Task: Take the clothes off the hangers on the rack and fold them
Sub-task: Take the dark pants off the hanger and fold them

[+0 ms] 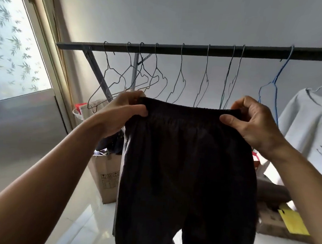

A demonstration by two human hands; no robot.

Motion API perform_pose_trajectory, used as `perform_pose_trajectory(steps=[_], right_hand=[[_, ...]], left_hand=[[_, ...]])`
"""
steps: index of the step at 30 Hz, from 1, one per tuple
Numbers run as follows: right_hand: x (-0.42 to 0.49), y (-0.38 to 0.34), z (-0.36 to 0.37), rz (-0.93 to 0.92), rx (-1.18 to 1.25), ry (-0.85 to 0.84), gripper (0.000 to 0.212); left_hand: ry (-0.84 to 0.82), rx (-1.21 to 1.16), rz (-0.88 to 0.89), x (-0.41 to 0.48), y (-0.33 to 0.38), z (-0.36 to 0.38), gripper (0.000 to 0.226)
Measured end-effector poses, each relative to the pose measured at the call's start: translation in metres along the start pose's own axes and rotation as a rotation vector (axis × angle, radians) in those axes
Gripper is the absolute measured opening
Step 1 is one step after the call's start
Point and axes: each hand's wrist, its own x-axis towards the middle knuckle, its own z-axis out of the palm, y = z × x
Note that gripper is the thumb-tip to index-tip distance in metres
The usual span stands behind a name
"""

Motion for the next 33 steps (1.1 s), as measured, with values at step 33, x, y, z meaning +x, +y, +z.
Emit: perform_pose_trajectory(steps=[33], right_hand=[[-0.036,-0.036,0.033,0.118,0.204,-0.057,0.013]], left_hand=[[0.084,0.723,-0.019,-0.021,-0.007,0.042,0.042]])
